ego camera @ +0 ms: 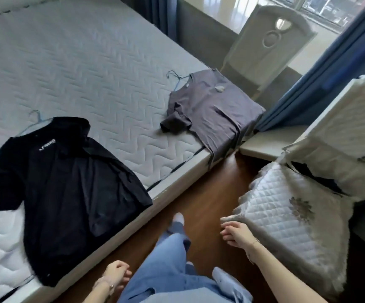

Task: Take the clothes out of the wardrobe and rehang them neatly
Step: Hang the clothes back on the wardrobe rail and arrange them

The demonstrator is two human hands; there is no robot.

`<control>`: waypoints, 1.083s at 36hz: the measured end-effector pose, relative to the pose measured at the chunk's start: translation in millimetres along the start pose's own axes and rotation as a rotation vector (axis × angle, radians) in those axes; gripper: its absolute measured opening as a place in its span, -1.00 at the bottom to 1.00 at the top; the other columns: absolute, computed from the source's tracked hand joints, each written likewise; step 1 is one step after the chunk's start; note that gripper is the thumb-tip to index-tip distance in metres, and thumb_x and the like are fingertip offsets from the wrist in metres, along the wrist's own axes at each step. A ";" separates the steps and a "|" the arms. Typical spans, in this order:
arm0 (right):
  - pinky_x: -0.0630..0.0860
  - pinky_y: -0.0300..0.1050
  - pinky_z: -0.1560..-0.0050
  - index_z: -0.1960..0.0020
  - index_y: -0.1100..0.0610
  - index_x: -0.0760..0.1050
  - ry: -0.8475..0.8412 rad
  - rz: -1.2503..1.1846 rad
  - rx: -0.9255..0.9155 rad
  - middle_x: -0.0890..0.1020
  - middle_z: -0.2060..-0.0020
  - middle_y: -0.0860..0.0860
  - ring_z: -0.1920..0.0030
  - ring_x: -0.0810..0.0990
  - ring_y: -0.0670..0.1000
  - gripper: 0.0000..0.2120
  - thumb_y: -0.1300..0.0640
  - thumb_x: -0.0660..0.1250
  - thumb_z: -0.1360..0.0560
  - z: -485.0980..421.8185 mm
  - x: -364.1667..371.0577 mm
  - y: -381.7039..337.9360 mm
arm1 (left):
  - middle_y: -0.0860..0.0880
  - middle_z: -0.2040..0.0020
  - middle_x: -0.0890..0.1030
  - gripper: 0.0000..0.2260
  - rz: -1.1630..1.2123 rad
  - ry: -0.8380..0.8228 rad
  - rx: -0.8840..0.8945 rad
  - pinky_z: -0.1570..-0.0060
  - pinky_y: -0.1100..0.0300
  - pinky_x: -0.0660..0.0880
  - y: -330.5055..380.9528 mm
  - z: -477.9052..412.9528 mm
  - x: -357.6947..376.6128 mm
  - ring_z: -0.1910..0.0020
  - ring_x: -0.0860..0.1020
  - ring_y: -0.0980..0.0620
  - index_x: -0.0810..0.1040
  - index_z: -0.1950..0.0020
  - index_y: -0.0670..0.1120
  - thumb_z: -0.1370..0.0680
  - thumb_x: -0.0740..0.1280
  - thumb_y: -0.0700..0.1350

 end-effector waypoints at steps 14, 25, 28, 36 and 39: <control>0.33 -0.34 0.61 0.16 0.33 0.50 0.057 0.259 0.058 0.52 0.49 0.13 0.59 0.43 -0.05 -0.79 0.47 0.10 -0.49 -118.4 -55.7 -138.0 | -0.14 0.26 0.54 -0.83 0.137 -0.029 -0.029 0.40 0.25 0.35 246.7 -55.2 33.5 0.40 0.44 -0.01 0.49 0.14 -0.18 -0.59 0.16 -0.22; 0.27 -0.34 0.59 0.12 0.27 0.51 0.033 0.286 0.057 0.57 0.40 0.16 0.60 0.43 -0.06 -0.80 0.39 0.12 -0.53 -201.7 -111.8 -275.1 | -0.12 0.32 0.50 -0.81 0.360 -0.036 0.135 0.55 0.31 0.30 463.4 -83.3 66.0 0.43 0.41 0.01 0.46 0.14 -0.17 -0.56 0.10 -0.34; 0.27 -0.34 0.54 0.10 0.25 0.49 -0.020 0.299 0.047 0.54 0.39 0.13 0.56 0.42 -0.05 -0.81 0.39 0.11 -0.52 -227.9 -111.1 -331.8 | -0.13 0.29 0.54 -0.85 0.438 -0.005 0.121 0.49 0.30 0.31 490.1 -99.0 71.3 0.40 0.44 -0.01 0.47 0.09 -0.18 -0.55 0.13 -0.34; 0.36 -0.29 0.46 0.09 0.23 0.53 -0.146 0.472 -0.094 0.57 0.45 0.06 0.49 0.50 -0.06 -0.81 0.39 0.17 -0.50 -329.2 -86.3 -515.2 | -0.15 0.25 0.54 -0.85 0.659 0.222 0.026 0.34 0.21 0.31 534.7 -144.2 63.7 0.33 0.46 -0.02 0.49 0.10 -0.17 -0.57 0.15 -0.32; 0.40 -0.26 0.39 0.10 0.20 0.54 -0.192 0.547 -0.203 0.58 0.41 0.04 0.39 0.52 -0.03 -0.82 0.39 0.20 -0.48 -383.5 -59.6 -583.2 | -0.20 0.19 0.58 -0.88 0.612 0.341 0.041 0.29 0.21 0.35 543.4 -185.5 50.3 0.29 0.50 -0.07 0.52 0.04 -0.22 -0.54 0.21 -0.35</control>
Point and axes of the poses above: each hand's wrist, its own z-axis away from the middle knuckle, its own x-axis out of the palm, y = z × x, the point moved 7 cm from there along -z, towards the middle knuckle
